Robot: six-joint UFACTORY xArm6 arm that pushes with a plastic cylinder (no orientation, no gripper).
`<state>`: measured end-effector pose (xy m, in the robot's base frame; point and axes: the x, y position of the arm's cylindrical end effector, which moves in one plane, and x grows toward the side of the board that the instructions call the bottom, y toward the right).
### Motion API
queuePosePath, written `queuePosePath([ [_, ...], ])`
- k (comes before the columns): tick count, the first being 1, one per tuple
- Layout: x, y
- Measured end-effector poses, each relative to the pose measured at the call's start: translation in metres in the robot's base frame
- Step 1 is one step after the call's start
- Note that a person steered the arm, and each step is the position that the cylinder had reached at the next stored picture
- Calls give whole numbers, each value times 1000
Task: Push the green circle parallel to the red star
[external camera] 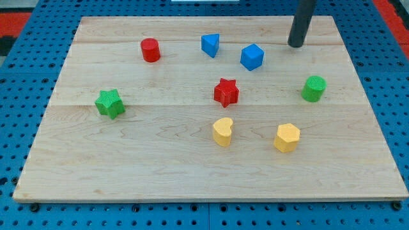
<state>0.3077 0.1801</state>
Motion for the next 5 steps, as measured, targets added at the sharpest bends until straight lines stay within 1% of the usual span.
queuePosePath([
  [1, 26, 51],
  [2, 59, 69],
  [4, 63, 69],
  [5, 77, 74],
])
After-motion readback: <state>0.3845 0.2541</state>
